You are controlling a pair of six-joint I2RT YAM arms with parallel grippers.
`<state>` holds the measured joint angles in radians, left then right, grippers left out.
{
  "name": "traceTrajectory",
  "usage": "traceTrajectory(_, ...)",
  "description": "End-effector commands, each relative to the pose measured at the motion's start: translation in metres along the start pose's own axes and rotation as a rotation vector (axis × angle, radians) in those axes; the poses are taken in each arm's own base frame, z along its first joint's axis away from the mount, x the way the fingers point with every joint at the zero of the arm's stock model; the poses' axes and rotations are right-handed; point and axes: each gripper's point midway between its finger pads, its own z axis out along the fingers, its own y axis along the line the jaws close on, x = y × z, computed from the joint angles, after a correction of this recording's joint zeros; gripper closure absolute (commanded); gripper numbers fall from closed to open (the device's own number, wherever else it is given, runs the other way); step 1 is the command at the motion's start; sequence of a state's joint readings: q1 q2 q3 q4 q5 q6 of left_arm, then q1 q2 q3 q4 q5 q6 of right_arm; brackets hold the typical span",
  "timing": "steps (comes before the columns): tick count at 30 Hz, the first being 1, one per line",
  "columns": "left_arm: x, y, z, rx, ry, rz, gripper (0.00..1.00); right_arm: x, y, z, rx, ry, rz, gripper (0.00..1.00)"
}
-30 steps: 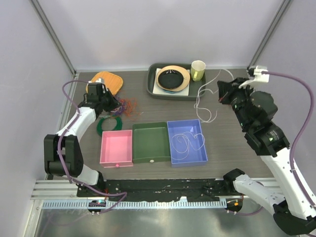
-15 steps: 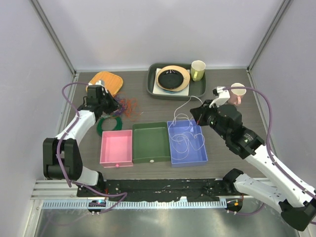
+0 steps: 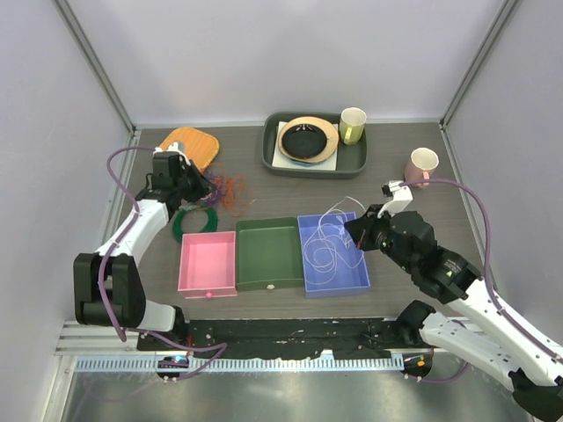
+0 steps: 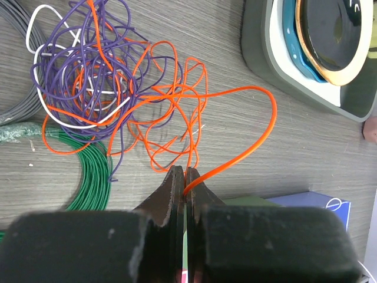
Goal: Untangle the cables
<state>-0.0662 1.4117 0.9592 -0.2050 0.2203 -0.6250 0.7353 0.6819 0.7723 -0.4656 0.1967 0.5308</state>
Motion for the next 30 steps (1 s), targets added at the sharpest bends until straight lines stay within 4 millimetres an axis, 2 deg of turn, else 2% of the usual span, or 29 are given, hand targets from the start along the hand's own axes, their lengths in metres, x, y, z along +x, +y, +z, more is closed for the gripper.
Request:
traceTrajectory(1, -0.013, -0.015, -0.005, 0.056, -0.050, 0.019, 1.00, 0.021, -0.023, 0.010, 0.116, 0.067, -0.009, 0.99)
traceTrajectory(3, -0.012, -0.015, -0.004, 0.059, -0.044, 0.020, 1.00, 0.036, -0.025, 0.021, 0.125, 0.121, -0.019, 0.99)
traceTrajectory(4, -0.012, -0.016, -0.004, 0.063, -0.043, 0.022, 1.00, 0.050, -0.030, 0.032, 0.155, 0.175, -0.031, 0.99)
traceTrajectory(8, -0.011, -0.016, -0.003, 0.060, -0.040, 0.021, 1.00, 0.077, -0.051, 0.049, 0.267, 0.269, -0.052, 0.99)
traceTrajectory(10, -0.011, -0.016, -0.004, 0.061, -0.039, 0.023, 1.00, 0.088, -0.057, 0.052, 0.299, 0.316, -0.066, 0.92)
traceTrajectory(12, -0.012, -0.017, -0.004, 0.064, -0.040, 0.024, 1.00, 0.091, -0.059, 0.052, 0.308, 0.328, -0.072, 0.77)
traceTrajectory(13, -0.010, -0.017, -0.004, 0.066, -0.035, 0.025, 1.00, 0.089, -0.058, 0.052, 0.303, 0.330, -0.080, 0.73)
traceTrajectory(14, -0.011, -0.018, -0.004, 0.068, -0.039, 0.027, 1.00, 0.084, -0.056, 0.050, 0.292, 0.319, -0.084, 0.68)
traceTrajectory(15, -0.010, -0.019, -0.004, 0.069, -0.036, 0.028, 1.00, 0.079, -0.052, 0.049, 0.277, 0.307, -0.091, 0.54)
traceTrajectory(17, -0.010, -0.022, -0.003, 0.077, -0.032, 0.028, 1.00, 0.061, -0.045, 0.044, 0.248, 0.253, -0.105, 0.45)
traceTrajectory(18, -0.008, -0.022, -0.002, 0.079, -0.025, 0.027, 1.00, 0.055, -0.042, 0.042, 0.238, 0.235, -0.110, 0.37)
traceTrajectory(21, -0.005, -0.031, -0.001, 0.104, -0.011, 0.039, 1.00, 0.036, -0.034, 0.034, 0.198, 0.183, -0.141, 0.26)
traceTrajectory(24, -0.005, -0.043, -0.002, 0.134, -0.006, 0.052, 1.00, 0.012, -0.026, 0.030, 0.160, 0.096, -0.175, 0.25)
traceTrajectory(26, -0.014, -0.056, -0.005, 0.159, -0.022, 0.047, 1.00, -0.002, -0.008, 0.036, 0.065, 0.029, -0.220, 0.21)
traceTrajectory(27, -0.011, -0.062, -0.004, 0.171, -0.002, 0.041, 1.00, -0.021, 0.008, 0.044, 0.004, -0.058, -0.222, 0.20)
traceTrajectory(28, -0.013, -0.071, -0.006, 0.190, 0.007, 0.042, 1.00, -0.018, 0.015, 0.051, -0.047, -0.072, -0.248, 0.18)
traceTrajectory(29, -0.018, -0.087, -0.010, 0.223, 0.006, 0.051, 1.00, -0.021, 0.022, 0.058, -0.081, -0.107, -0.262, 0.13)
traceTrajectory(30, -0.020, -0.095, -0.011, 0.238, 0.010, 0.053, 1.00, -0.040, 0.038, 0.065, -0.147, -0.213, -0.283, 0.13)
